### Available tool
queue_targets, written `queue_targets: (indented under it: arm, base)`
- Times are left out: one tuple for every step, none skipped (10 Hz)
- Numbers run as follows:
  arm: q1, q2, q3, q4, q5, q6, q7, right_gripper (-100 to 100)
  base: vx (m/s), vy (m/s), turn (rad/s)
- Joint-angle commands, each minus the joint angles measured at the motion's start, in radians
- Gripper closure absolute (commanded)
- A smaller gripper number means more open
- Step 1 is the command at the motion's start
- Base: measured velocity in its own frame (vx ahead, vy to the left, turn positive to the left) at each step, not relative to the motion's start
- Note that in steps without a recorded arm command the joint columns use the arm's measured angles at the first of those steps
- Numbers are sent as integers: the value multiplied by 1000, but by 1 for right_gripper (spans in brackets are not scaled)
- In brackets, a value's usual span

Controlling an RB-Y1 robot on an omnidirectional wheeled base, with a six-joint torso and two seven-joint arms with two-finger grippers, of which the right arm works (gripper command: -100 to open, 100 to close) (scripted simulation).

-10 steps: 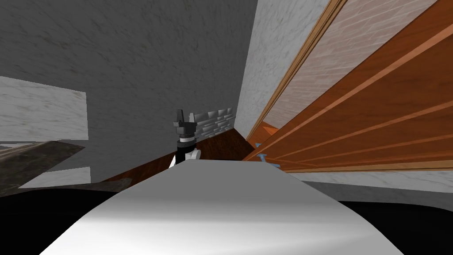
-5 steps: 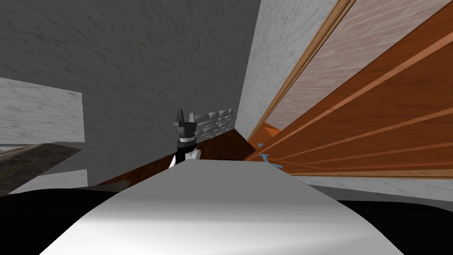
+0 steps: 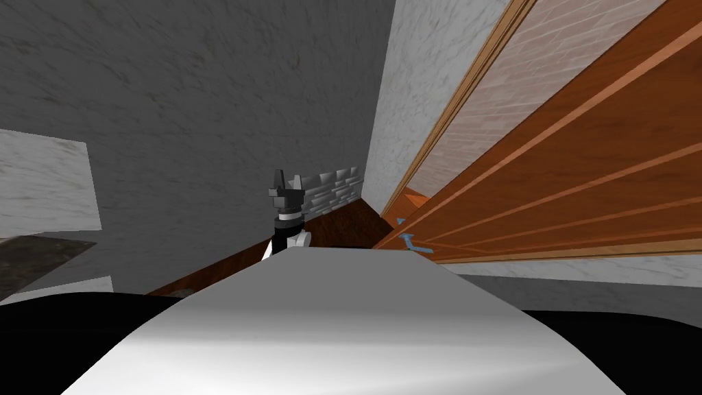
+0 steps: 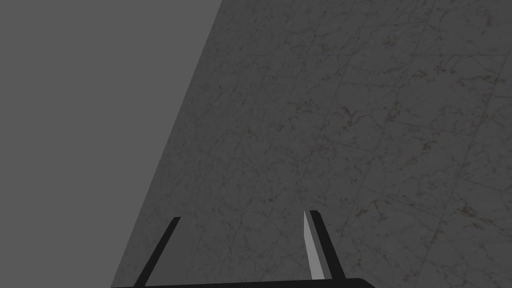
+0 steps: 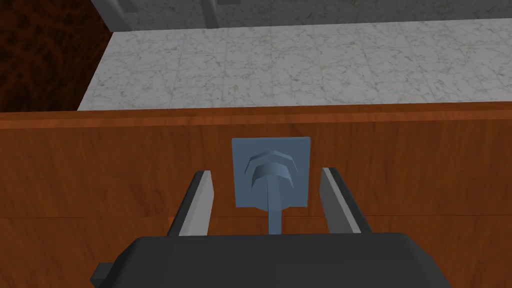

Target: Pull the door open

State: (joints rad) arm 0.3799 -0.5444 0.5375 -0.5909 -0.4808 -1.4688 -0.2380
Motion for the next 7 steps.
queue_targets:
  arm:
    - [15, -9, 11, -50, -17, 27, 29, -100]
    - [15, -9, 11, -55, -17, 27, 29, -100]
    - [24, -15, 18, -93, -28, 45, 48, -100]
    - [33, -22, 26, -126, -40, 64, 67, -100]
    - [42, -28, 33, -159, -51, 83, 85, -100]
    - [42, -28, 33, -173, -51, 83, 85, -100]
    - [50, -33, 39, -209, -62, 103, 104, -100]
  base:
    - [-92, -43, -173]
    - [-65, -25, -38]
    - [-59, -19, -124]
    - [-83, -42, -208]
    - [-89, -47, -207]
    - [-51, -31, -55]
    - [-47, -42, -114]
